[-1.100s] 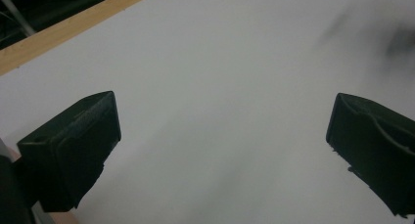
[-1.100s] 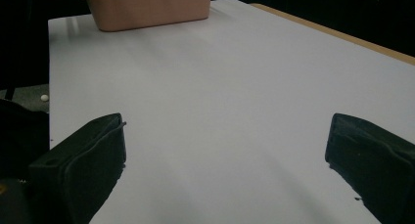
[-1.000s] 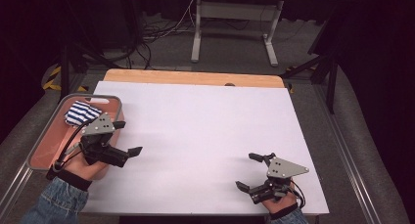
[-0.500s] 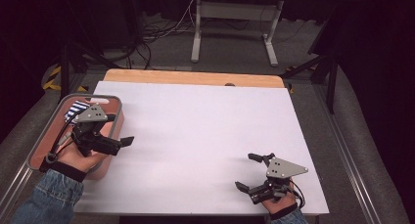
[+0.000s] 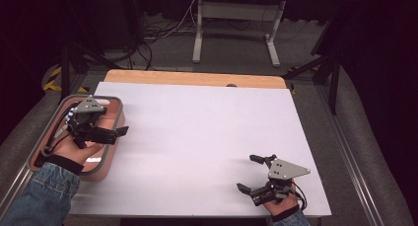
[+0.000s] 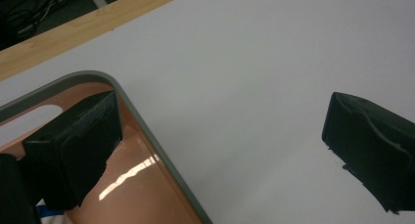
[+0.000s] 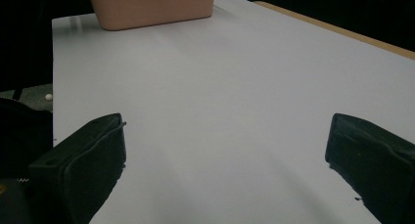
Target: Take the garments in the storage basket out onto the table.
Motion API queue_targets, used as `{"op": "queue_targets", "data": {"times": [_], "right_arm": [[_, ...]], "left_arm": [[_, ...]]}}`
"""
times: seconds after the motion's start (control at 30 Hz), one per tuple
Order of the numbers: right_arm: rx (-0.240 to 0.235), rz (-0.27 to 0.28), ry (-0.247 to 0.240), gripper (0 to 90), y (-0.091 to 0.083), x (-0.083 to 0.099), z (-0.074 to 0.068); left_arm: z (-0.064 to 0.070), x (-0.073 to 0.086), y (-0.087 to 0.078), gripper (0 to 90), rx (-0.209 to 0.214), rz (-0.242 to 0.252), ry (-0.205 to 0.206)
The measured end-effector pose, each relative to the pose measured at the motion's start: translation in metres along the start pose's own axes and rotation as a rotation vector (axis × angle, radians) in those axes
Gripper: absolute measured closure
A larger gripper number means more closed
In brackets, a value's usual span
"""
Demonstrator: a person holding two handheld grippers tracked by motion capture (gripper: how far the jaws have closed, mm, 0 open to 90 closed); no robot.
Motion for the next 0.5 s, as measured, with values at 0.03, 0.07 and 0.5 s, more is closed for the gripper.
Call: {"op": "queue_targets", "data": {"times": [0.03,0.07,0.5], "right_arm": [[-0.001,0.001,0.001,2.1,0.000,0.000,0.000],[0.000,0.000,0.001,2.1,0.000,0.000,0.000],[-0.004,-0.001,0.004,2.1,0.001,0.000,-0.001]], "left_arm": [[-0.002,0.000,0.000,2.6,-0.006,-0.002,-0.001],[-0.004,0.000,0.001,3.8,-0.010,-0.008,-0.002],[-0.039,0.005,0.005,9.5,-0.094,-0.023,-0.100]]}}
Point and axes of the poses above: each handheld gripper's, and its own axes: y roughly forward along the jaws, x roughly out of its underside, z roughly to its right, the point moved 3 cm from there along y, roughly forward along the jaws, and after that the axes turned 5 degrees about -y, right-handed, at the moved point
